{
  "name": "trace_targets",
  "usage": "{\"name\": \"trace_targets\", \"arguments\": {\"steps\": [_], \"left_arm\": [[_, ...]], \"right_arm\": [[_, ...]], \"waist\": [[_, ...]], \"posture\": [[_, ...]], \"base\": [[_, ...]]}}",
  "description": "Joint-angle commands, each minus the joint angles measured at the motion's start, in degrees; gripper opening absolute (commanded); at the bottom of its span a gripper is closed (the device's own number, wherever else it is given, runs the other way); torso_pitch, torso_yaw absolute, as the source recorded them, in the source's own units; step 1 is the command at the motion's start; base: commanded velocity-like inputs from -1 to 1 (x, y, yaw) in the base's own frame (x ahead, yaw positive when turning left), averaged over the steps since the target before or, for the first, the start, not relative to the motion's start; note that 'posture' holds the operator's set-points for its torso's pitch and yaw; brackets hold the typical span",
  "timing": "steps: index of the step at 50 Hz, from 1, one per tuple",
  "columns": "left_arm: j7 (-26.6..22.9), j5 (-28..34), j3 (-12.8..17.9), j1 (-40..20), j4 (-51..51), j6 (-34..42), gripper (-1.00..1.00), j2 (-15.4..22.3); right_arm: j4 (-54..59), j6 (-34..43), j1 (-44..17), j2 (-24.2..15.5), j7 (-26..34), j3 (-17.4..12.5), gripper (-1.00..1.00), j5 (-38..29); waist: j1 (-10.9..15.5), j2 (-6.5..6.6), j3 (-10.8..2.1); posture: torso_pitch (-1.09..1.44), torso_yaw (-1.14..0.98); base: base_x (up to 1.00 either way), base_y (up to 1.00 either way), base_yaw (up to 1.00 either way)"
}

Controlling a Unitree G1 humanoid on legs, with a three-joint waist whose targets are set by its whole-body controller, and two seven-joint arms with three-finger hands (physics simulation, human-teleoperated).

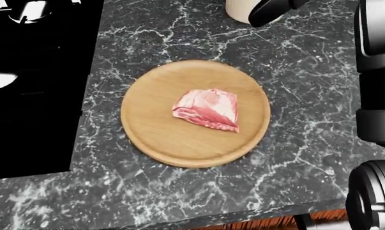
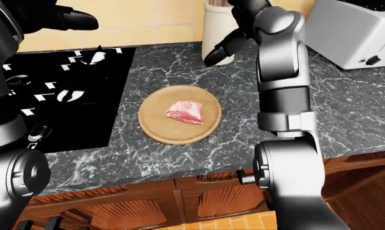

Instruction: Pick the pork loin from the pan and place it on the plate.

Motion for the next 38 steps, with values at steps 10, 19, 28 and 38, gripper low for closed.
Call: {"name": "trace_targets", "arguments": {"steps": [10, 19, 28, 38], "left_arm": [[0.17, 0.28, 0.8, -2.09, -1.21, -1.45, 1.0, 0.97], [0.27, 0.19, 0.74, -2.1, -1.15, -1.51, 1.0, 0.96], [0.26, 0.2, 0.69, -2.05, -1.79, -0.95, 1.0, 0.88], [0.07, 0.38, 0.64, -2.46, -1.27, -1.09, 1.0, 1.09]], "right_arm": [[-2.44, 1.31, -3.56, -2.61, -2.22, -0.77, 1.0, 0.1], [-2.52, 2.46, -3.84, -3.58, -3.57, -1.13, 1.0, 0.13], [-3.18, 3.71, -4.06, -4.89, -4.5, -1.45, 1.0, 0.02], [-3.69, 4.79, -4.53, -5.93, -5.41, -1.87, 1.0, 0.12]], "waist": [[0.11, 0.0, -1.74], [0.14, -0.14, -1.71], [0.24, -0.22, -1.68], [0.26, -0.26, -1.65]], "posture": [[0.0, 0.0], [0.0, 0.0], [0.0, 0.0], [0.0, 0.0]], "base": [[0.0, 0.0, 0.0], [0.0, 0.0, 0.0], [0.0, 0.0, 0.0], [0.0, 0.0, 0.0]]}}
